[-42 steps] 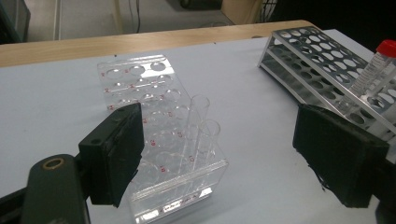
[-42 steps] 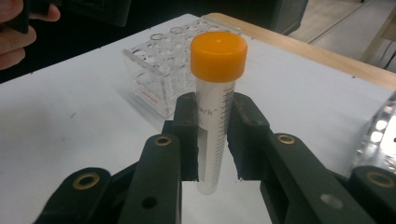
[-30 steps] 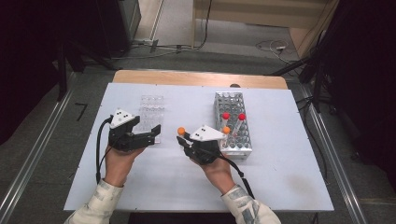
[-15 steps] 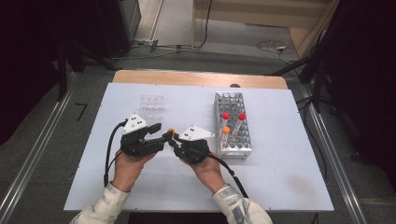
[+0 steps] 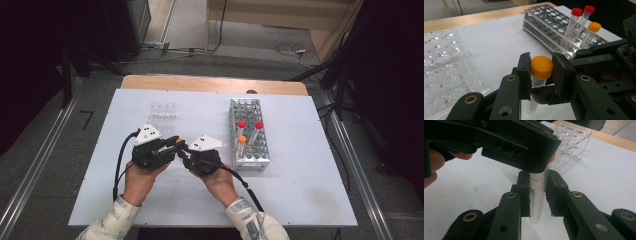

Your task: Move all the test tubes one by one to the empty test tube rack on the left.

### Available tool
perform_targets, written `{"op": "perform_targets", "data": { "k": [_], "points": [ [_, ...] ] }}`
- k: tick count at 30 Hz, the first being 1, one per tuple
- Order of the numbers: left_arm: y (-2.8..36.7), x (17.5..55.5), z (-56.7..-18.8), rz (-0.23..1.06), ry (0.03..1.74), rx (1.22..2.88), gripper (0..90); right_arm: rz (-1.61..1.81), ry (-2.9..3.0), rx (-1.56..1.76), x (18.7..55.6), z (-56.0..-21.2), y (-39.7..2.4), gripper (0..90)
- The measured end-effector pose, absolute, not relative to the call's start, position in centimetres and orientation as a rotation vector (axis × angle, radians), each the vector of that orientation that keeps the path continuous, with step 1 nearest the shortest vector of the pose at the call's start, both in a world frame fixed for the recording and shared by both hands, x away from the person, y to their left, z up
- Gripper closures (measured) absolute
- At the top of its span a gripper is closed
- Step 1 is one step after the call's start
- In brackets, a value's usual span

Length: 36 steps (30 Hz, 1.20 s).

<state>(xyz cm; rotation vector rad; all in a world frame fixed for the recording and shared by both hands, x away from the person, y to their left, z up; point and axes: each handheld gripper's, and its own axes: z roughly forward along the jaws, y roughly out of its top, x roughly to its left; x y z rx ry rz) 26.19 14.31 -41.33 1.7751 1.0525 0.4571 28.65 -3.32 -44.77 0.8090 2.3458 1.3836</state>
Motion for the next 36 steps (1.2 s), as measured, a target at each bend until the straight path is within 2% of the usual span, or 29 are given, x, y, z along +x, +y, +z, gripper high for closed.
{"op": "perform_targets", "data": {
  "k": [3,9,15,29,36],
  "points": [
    [14.3,26.1,-41.3,0.454,1.049,1.771,70.6,1.385,2.348,0.810,28.6,-44.7,-3.3,70.2],
    [14.7,26.2,-41.1,0.457,1.066,1.761,70.8,1.399,2.391,0.784,28.7,-44.3,-3.8,49.0],
    [15.4,26.2,-40.8,0.458,1.085,1.746,70.8,1.371,2.395,0.764,28.3,-43.2,-5.7,40.6],
    [17.1,26.3,-39.7,0.485,1.122,1.713,70.8,1.344,2.362,0.809,26.3,-42.7,-13.0,37.7],
    [17.9,26.4,-39.6,0.493,1.141,1.708,70.8,1.367,2.338,0.848,25.6,-42.8,-15.2,36.4]
  ]
}}
